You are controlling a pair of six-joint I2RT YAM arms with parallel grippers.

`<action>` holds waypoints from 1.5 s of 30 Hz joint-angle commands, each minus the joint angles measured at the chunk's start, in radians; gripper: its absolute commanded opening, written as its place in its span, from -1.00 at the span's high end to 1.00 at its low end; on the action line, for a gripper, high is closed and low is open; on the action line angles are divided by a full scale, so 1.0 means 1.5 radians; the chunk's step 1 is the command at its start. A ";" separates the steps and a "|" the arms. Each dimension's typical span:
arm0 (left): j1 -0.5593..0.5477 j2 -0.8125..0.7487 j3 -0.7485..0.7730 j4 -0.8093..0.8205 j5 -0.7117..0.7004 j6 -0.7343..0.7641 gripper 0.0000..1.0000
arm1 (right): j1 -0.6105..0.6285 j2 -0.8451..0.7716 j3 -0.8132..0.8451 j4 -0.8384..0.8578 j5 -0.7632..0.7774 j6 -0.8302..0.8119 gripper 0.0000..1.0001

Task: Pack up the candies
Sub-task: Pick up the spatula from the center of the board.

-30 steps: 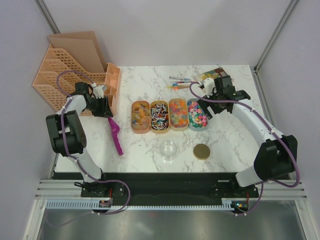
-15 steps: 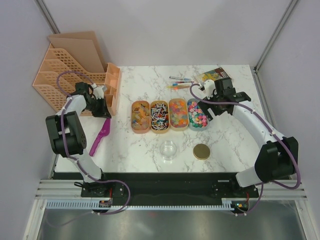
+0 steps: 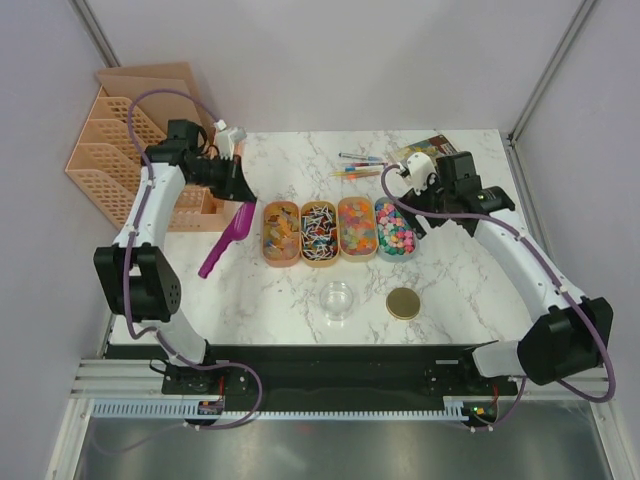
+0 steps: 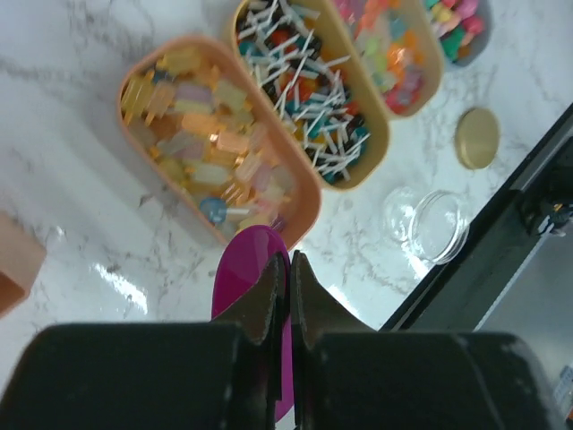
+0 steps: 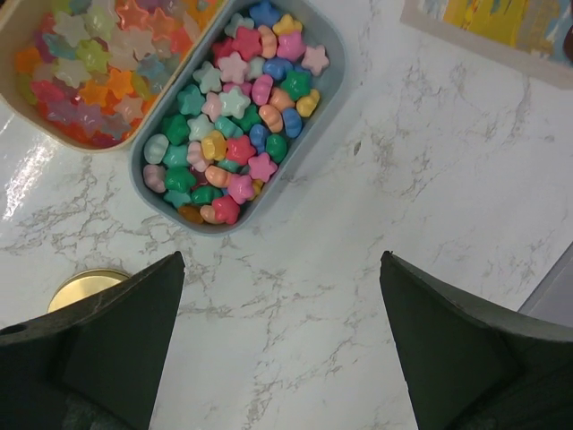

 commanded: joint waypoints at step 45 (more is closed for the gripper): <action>-0.120 0.009 0.218 0.540 -0.062 -0.756 0.95 | 0.222 0.248 0.183 0.549 -0.387 0.530 -0.61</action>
